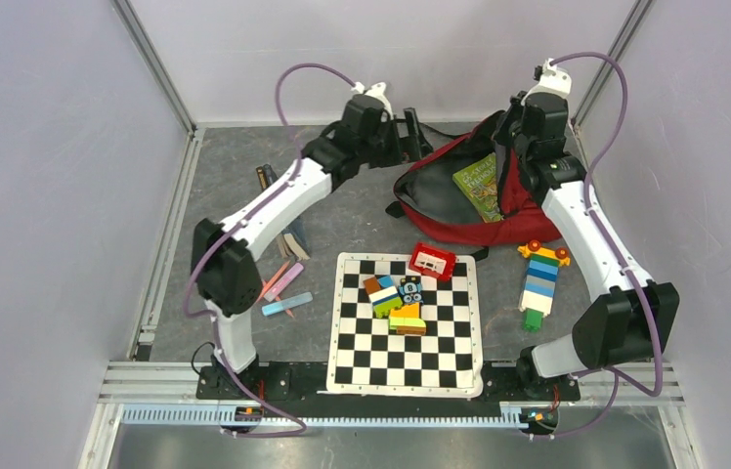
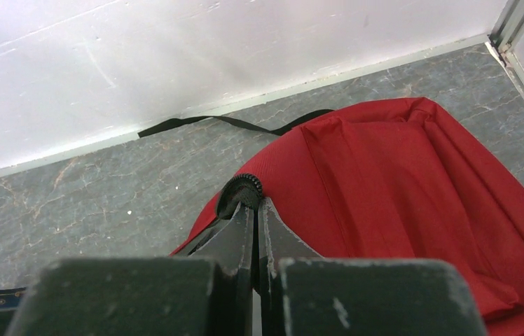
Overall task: Pack the student bag
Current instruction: Place the book in the student bag, then pick up the book from the center of the board.
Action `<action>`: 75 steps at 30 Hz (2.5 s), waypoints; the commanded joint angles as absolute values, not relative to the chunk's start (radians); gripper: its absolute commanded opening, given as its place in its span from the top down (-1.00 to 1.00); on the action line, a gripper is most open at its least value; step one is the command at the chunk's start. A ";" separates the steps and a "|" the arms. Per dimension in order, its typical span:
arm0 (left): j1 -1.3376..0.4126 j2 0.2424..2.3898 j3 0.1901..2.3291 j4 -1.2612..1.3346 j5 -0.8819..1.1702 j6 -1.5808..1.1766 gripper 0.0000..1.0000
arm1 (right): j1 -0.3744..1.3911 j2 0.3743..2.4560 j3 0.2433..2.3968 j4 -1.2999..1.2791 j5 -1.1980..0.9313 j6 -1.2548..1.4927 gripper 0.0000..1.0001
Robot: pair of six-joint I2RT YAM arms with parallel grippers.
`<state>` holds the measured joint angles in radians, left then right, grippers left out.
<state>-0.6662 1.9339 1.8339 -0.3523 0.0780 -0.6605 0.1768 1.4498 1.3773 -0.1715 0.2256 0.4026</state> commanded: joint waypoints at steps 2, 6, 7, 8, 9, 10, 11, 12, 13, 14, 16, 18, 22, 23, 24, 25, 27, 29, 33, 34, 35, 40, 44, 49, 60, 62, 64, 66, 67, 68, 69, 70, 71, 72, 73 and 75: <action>-0.562 1.801 1.747 -0.590 0.044 -0.549 -0.99 | 0.181 1.399 1.362 -0.086 0.244 0.387 1.00; -0.483 1.721 1.732 -0.716 -0.008 -0.507 -0.99 | 0.181 1.395 1.347 -0.087 0.240 0.385 1.00; -0.467 1.706 1.737 -0.752 -0.038 -0.492 -0.99 | 0.181 1.396 1.343 -0.087 0.239 0.384 1.00; -0.454 1.697 1.748 -0.795 -0.063 -0.482 -0.99 | 0.181 1.395 1.341 -0.088 0.236 0.384 1.00; -0.439 1.689 1.757 -0.828 -0.084 -0.473 -0.99 | 0.181 1.394 1.337 -0.087 0.235 0.384 1.00; -0.424 1.682 1.767 -0.862 -0.105 -0.466 -0.99 | 0.181 1.396 1.336 -0.088 0.232 0.386 1.00; -0.414 1.679 1.774 -0.894 -0.127 -0.461 -0.99 | 0.182 1.397 1.334 -0.088 0.231 0.387 1.00; -0.401 1.672 1.777 -0.914 -0.140 -0.456 -0.99 | 0.181 1.398 1.332 -0.085 0.228 0.389 1.00; -0.392 1.668 1.778 -0.937 -0.156 -0.454 -0.99 | 0.181 1.401 1.332 -0.086 0.226 0.391 1.00; -0.380 1.661 1.777 -0.952 -0.165 -0.454 -0.99 | 0.180 1.403 1.332 -0.088 0.221 0.391 1.00; -0.361 1.649 1.762 -0.968 -0.179 -0.455 -0.99 | 0.181 1.405 1.333 -0.090 0.218 0.393 1.00; -0.340 1.644 1.747 -0.973 -0.180 -0.456 -0.99 | 0.181 1.407 1.331 -0.091 0.221 0.393 1.00; -0.309 1.644 1.743 -1.002 -0.226 -0.451 -0.99 | 0.181 1.410 1.335 -0.094 0.220 0.392 1.00; -0.303 1.640 1.736 -1.002 -0.236 -0.448 -0.99 | 0.181 1.411 1.335 -0.093 0.220 0.392 1.00; -0.294 1.638 1.729 -1.000 -0.241 -0.446 -0.99 | 0.180 1.413 1.335 -0.094 0.219 0.392 1.00; -0.285 1.639 1.723 -1.000 -0.240 -0.446 -0.99 | 0.181 1.414 1.335 -0.094 0.218 0.392 1.00; -0.268 1.643 1.710 -1.001 -0.229 -0.441 -0.99 | 0.181 1.417 1.337 -0.094 0.215 0.394 1.00; -0.258 1.646 1.695 -1.000 -0.219 -0.442 -0.99 | 0.182 1.421 1.340 -0.094 0.216 0.394 1.00; -0.252 1.643 1.658 -0.978 -0.211 -0.442 -0.99 | 0.181 1.424 1.343 -0.093 0.216 0.393 1.00; -0.252 1.642 1.647 -0.971 -0.206 -0.443 -0.99 | 0.181 1.424 1.344 -0.093 0.216 0.393 1.00; -0.250 1.641 1.637 -0.963 -0.201 -0.445 -0.99 | 0.181 1.425 1.345 -0.094 0.215 0.394 1.00; -0.250 1.643 1.599 -0.932 -0.171 -0.457 -0.90 | 0.181 1.431 1.350 -0.097 0.215 0.394 1.00; -0.250 1.644 1.590 -0.924 -0.165 -0.459 -0.80 | 0.181 1.435 1.358 -0.102 0.215 0.393 1.00; -0.250 1.646 1.576 -0.914 -0.163 -0.455 -0.73 | 0.181 1.437 1.358 -0.105 0.215 0.395 1.00; -0.250 1.650 1.539 -0.898 -0.161 -0.462 -0.70 | 0.180 1.442 1.362 -0.108 0.209 0.394 1.00; -0.251 1.648 1.529 -0.889 -0.147 -0.465 -0.69 | 0.181 1.441 1.363 -0.108 0.210 0.395 1.00; -0.252 1.644 1.519 -0.877 -0.139 -0.471 -0.66 | 0.181 1.441 1.364 -0.107 0.209 0.395 1.00; -0.252 1.644 1.516 -0.870 -0.131 -0.473 -0.63 | 0.181 1.441 1.364 -0.107 0.210 0.393 1.00; -0.252 1.642 1.513 -0.864 -0.128 -0.472 -0.62 | 0.181 1.440 1.365 -0.108 0.210 0.394 1.00; -0.252 1.642 1.511 -0.856 -0.119 -0.471 -0.61 | 0.181 1.441 1.365 -0.107 0.210 0.393 1.00; -0.252 1.640 1.508 -0.848 -0.113 -0.469 -0.60 | 0.181 1.441 1.365 -0.108 0.211 0.394 1.00; -0.252 1.639 1.505 -0.845 -0.113 -0.469 -0.60 | 0.180 1.442 1.365 -0.108 0.210 0.394 1.00; -0.252 1.640 1.505 -0.844 -0.113 -0.468 -0.58 | 0.181 1.442 1.364 -0.108 0.209 0.394 1.00; -0.252 1.641 1.504 -0.844 -0.114 -0.467 -0.58 | 0.181 1.440 1.364 -0.108 0.209 0.394 1.00; -0.252 1.641 1.504 -0.844 -0.113 -0.468 -0.57 | 0.181 1.441 1.364 -0.108 0.209 0.394 1.00; -0.252 1.641 1.500 -0.842 -0.111 -0.466 -0.56 | 0.181 1.441 1.364 -0.108 0.209 0.394 1.00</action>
<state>-0.2527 1.6779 1.5040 -0.8837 -0.1276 -0.4782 0.1768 1.4414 1.3273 -0.1513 0.2142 0.3954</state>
